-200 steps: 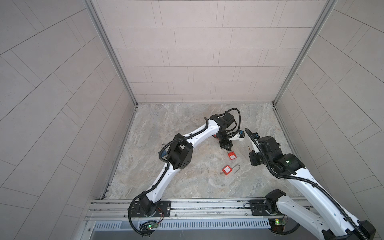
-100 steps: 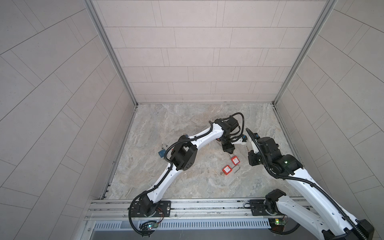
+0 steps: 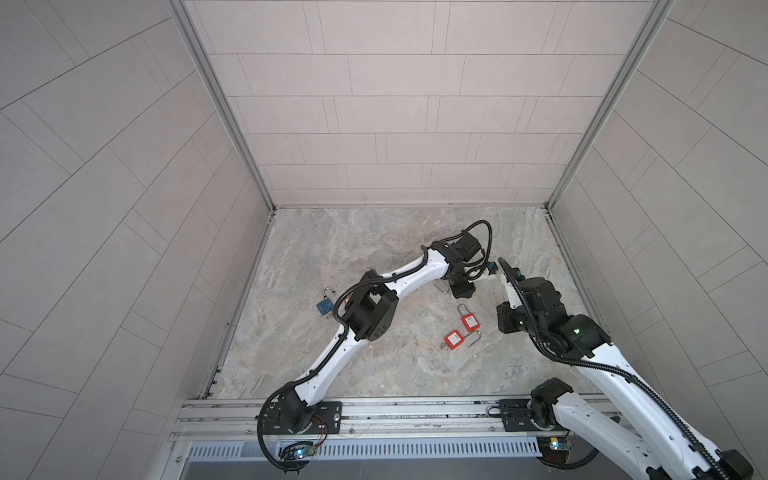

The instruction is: Lock with the key

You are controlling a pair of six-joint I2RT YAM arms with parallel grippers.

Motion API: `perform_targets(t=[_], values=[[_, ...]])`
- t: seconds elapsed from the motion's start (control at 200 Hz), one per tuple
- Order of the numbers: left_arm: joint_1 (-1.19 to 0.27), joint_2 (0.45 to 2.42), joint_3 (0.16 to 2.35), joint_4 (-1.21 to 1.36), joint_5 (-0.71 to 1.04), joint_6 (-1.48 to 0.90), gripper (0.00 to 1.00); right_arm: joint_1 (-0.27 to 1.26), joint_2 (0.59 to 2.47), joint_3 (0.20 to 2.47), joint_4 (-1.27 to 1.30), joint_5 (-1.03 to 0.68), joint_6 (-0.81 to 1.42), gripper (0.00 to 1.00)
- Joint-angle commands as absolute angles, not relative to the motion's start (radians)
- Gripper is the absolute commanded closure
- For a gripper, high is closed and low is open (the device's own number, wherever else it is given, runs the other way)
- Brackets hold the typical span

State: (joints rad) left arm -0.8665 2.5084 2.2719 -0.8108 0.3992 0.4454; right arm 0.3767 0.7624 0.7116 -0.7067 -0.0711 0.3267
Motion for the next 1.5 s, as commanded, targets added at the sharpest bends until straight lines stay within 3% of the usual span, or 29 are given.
perform_targets(t=[0.0,0.165,0.41,0.826,1.091,1.411,1.491], values=[[-0.869,2.511,2.288,-0.713,0.340,0.368,0.72,0.372,0.731,0.703,-0.713,-0.070,0.358,1.00],[-0.817,2.388,2.186,-0.558,0.285,0.183,0.71,0.373,0.718,0.708,-0.752,-0.061,0.395,1.00],[-0.765,2.032,1.779,-0.340,0.187,-0.030,0.68,0.377,0.814,0.756,-0.841,-0.036,0.428,1.00],[-0.755,1.481,1.166,-0.206,0.095,-0.239,0.65,0.377,1.307,0.964,-0.926,-0.101,0.319,1.00],[-0.755,1.327,1.058,-0.248,0.052,-0.237,0.64,0.365,1.486,1.027,-0.887,-0.091,0.259,1.00],[-0.756,1.298,1.028,-0.256,0.077,-0.187,0.63,0.339,1.704,1.075,-0.800,-0.039,0.251,1.00],[-0.755,1.297,1.029,-0.277,0.074,-0.170,0.63,0.339,1.731,1.084,-0.786,-0.044,0.254,0.94]])
